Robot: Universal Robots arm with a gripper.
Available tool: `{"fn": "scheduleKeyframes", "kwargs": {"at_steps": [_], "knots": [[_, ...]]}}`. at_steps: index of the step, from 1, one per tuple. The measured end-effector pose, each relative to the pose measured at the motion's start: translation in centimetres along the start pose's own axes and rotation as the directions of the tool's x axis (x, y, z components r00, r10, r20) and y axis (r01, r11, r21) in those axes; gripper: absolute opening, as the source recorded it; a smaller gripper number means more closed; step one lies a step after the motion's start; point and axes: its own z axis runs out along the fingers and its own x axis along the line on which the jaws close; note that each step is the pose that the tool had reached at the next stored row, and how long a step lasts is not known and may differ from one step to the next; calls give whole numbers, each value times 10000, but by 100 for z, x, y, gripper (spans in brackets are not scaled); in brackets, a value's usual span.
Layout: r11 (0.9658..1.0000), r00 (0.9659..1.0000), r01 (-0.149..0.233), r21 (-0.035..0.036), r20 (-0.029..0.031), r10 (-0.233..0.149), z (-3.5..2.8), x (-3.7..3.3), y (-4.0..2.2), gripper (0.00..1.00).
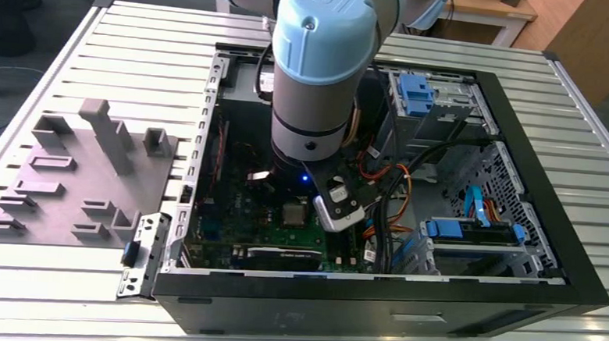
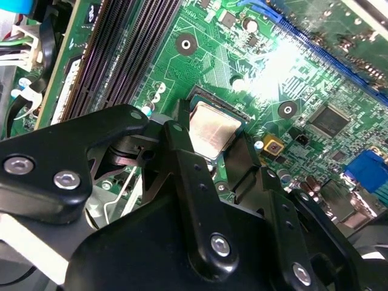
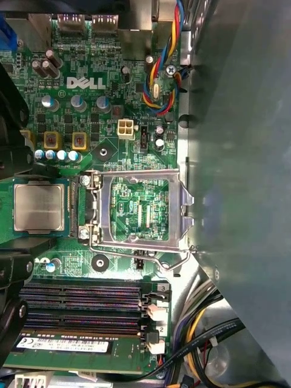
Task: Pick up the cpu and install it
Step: 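Place the cpu into insertion slot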
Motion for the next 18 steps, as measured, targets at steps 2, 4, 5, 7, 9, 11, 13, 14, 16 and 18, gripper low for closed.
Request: {"fn": "scheduleKeyframes", "kwargs": {"at_steps": [2, 4, 5, 7, 9, 11, 13, 14, 16, 18], "knots": [[10000, 10000, 0, -1, 0, 0, 1, 0, 0, 47], [10000, 10000, -2, -2, 1, 2, 1, 0, 0, 47], [10000, 10000, -22, -2, 1, 22, 1, 0, 0, 47], [10000, 10000, -76, -1, 1, 76, 1, -1, 0, 47], [9999, 9999, -105, -1, 1, 105, 1, 0, 0, 47], [9999, 9999, -133, 0, 1, 133, 1, 0, 0, 47], [9997, 9997, -234, 1, 1, 234, 2, 0, 0, 47], [9996, 9996, -282, 2, 2, 282, 3, 0, 0, 47], [9995, 9995, -309, 3, 1, 309, 2, 0, 0, 47], [9995, 9995, -311, 3, 1, 311, 3, 0, 0, 47]]}}
